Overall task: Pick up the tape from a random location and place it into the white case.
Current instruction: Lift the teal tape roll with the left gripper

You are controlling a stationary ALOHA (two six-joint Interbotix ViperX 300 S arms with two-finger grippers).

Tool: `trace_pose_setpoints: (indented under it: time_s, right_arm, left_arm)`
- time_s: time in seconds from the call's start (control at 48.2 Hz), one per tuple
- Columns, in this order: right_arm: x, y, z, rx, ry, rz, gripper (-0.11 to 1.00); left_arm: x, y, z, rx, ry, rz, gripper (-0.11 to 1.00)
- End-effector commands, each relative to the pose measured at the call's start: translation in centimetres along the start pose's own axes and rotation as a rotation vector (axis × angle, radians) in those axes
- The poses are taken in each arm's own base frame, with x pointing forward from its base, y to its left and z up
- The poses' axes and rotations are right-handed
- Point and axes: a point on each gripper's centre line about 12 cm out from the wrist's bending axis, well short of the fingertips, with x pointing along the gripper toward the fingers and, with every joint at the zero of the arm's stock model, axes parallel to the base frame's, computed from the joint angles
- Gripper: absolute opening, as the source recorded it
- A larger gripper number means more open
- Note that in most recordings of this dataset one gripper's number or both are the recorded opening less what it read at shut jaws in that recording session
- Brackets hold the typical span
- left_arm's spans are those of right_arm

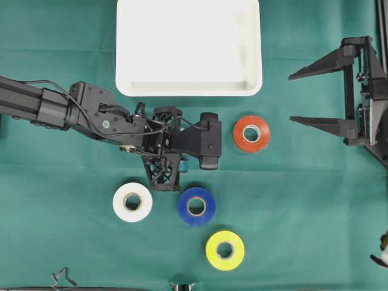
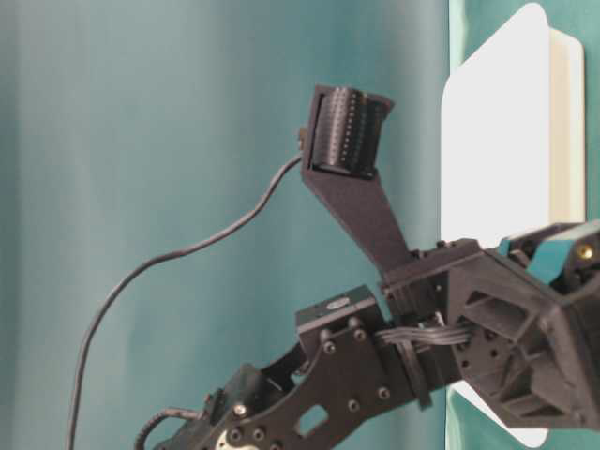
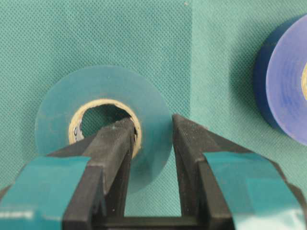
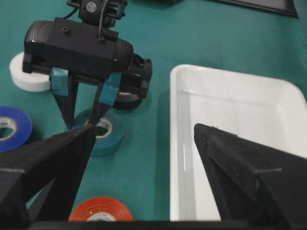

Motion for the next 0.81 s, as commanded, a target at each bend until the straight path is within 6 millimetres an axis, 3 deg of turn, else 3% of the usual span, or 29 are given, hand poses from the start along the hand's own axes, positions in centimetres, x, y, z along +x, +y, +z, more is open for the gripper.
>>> trace_pose_setpoints:
  time_s: [0.0,0.788]
  right_arm:
    - [0.0,-0.1,1.1,-0.004,-0.026,-0.002,0.92]
    - [0.0,-0.1,1.2,-0.006,-0.026,-0.002,0.92]
  left_arm:
    - [-3.3,-0.2,2.5,0.005,-0.095,-0.009,0.21]
    - [-18.5,-0.7,6.5,0.018,-0.164,-0.011,0.21]
